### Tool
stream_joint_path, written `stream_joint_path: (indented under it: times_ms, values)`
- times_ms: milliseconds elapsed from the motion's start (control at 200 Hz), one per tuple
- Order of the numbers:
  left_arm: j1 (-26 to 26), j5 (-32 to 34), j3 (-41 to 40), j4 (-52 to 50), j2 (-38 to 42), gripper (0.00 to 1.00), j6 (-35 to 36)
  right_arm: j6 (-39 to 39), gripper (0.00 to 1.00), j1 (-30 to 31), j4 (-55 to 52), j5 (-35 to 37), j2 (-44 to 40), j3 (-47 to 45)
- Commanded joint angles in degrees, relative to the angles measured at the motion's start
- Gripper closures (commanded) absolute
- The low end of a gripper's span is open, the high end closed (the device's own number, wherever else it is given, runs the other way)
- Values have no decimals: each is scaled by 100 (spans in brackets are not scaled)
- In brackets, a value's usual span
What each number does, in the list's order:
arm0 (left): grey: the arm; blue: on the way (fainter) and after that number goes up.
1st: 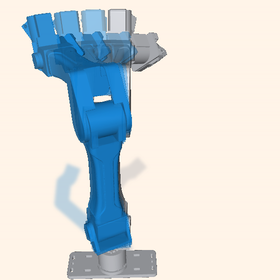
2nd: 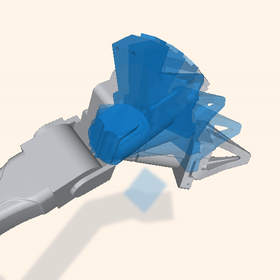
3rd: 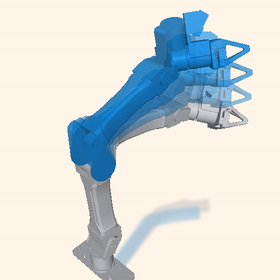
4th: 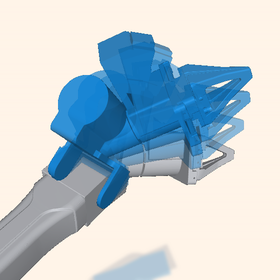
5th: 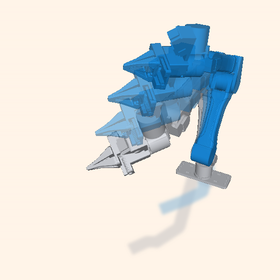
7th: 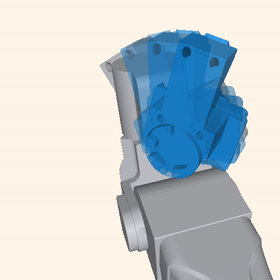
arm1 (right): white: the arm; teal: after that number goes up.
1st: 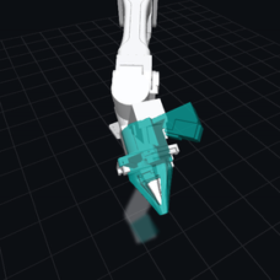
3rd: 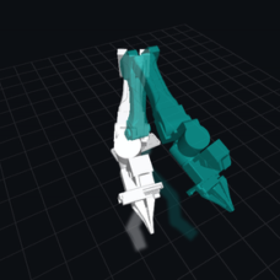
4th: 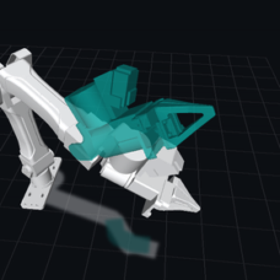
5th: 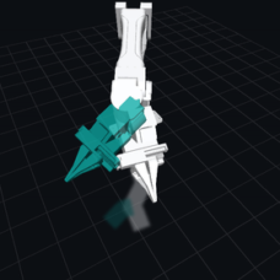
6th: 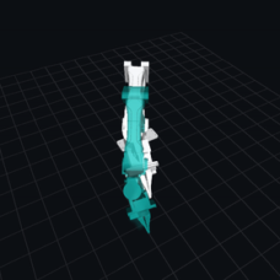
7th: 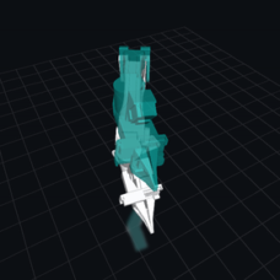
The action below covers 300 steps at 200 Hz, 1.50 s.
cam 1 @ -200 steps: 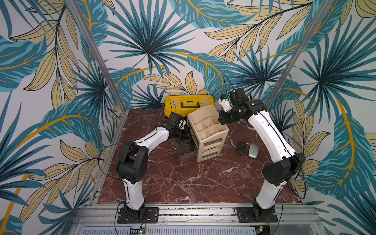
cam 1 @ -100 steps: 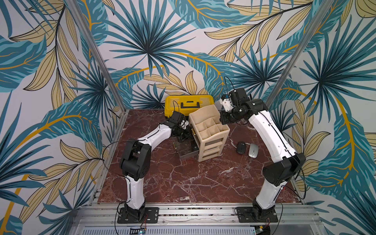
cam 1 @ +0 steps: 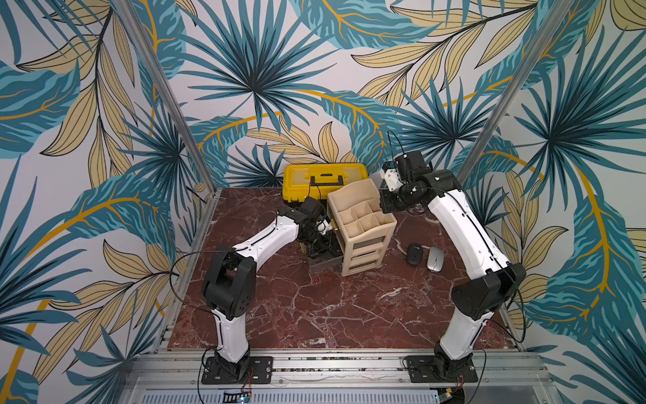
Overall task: Take the mice out of the drawer
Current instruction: Adjust the mouse in the drawer.
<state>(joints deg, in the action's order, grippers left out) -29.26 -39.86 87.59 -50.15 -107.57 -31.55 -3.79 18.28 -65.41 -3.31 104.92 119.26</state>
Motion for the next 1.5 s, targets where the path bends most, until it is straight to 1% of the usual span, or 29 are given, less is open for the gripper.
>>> stream_joint_path:
  times_ms: [0, 105, 361, 486, 686, 756, 831, 946, 997, 1047, 1077, 1247, 1402, 1497]
  values:
    - [-281, -332, -155, -359, -58, 100, 422, 3, 100, 71, -169, 46, 381, -193]
    - [-228, -114, -228, -134, 31, 100, 239, 14, 100, 79, -168, 25, 380, -193]
    - [73, 704, -252, 1254, 158, 100, -736, 55, 100, 78, -201, 11, 335, -203]
    - [209, 1111, -220, 1668, 127, 100, -1069, 76, 100, 73, -228, 15, 319, -225]
    - [389, 1651, -414, 1970, 227, 100, -1474, 102, 100, 75, -221, 59, 305, -246]
    - [411, 2040, -409, 1722, 329, 100, -1503, 120, 100, 78, -220, 83, 309, -246]
    - [524, 2221, -544, 1717, 451, 100, -1603, 121, 100, 78, -203, 76, 316, -239]
    - [651, 2252, -880, 2037, 634, 100, -1814, 112, 100, 76, -240, 48, 362, -171]
    - [657, 2105, -859, 2072, 611, 100, -1791, 116, 100, 79, -242, 58, 371, -166]
    - [625, 1805, -809, 2190, 550, 100, -1744, 119, 100, 74, -251, 67, 378, -153]
    - [585, 1639, -769, 2249, 517, 100, -1724, 116, 100, 79, -251, 65, 380, -153]
    - [254, 1160, -449, 2176, 156, 100, -1760, 104, 100, 76, -241, 78, 397, -140]
    - [-11, 999, 200, 1480, -401, 100, -1688, 94, 100, 79, -242, 62, 397, -118]
    - [-62, 1001, 270, 1475, -519, 100, -1802, 103, 100, 79, -253, 65, 397, -118]
